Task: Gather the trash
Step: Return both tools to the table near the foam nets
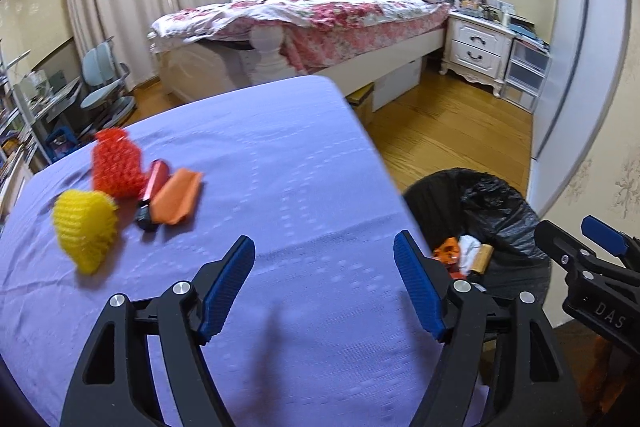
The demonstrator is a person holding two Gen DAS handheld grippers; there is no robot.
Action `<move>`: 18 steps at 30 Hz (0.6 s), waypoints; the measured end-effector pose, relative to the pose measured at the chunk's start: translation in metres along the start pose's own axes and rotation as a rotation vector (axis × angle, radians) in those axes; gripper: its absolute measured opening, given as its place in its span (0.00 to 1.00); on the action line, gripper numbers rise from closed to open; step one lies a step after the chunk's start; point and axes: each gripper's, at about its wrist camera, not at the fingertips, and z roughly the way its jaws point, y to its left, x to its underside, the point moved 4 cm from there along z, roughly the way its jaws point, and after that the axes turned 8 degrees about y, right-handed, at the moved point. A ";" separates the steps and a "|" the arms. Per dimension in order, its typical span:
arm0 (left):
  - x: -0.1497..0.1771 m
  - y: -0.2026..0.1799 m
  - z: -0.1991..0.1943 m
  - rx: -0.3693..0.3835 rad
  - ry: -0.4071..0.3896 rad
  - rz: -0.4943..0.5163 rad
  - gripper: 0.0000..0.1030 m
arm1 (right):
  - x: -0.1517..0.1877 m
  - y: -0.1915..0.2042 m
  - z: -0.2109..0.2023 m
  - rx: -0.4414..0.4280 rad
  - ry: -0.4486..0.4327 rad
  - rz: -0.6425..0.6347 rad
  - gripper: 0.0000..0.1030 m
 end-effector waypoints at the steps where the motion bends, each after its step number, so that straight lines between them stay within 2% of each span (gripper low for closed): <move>1: 0.002 0.007 0.000 -0.008 0.004 -0.010 0.70 | 0.001 0.009 0.001 -0.014 0.006 -0.017 0.83; 9: 0.021 0.078 -0.002 -0.093 0.025 -0.129 0.70 | 0.009 0.080 0.005 -0.075 0.042 -0.154 0.83; 18: 0.038 0.143 -0.001 -0.186 0.032 -0.224 0.70 | 0.009 0.143 0.015 -0.070 0.070 -0.234 0.83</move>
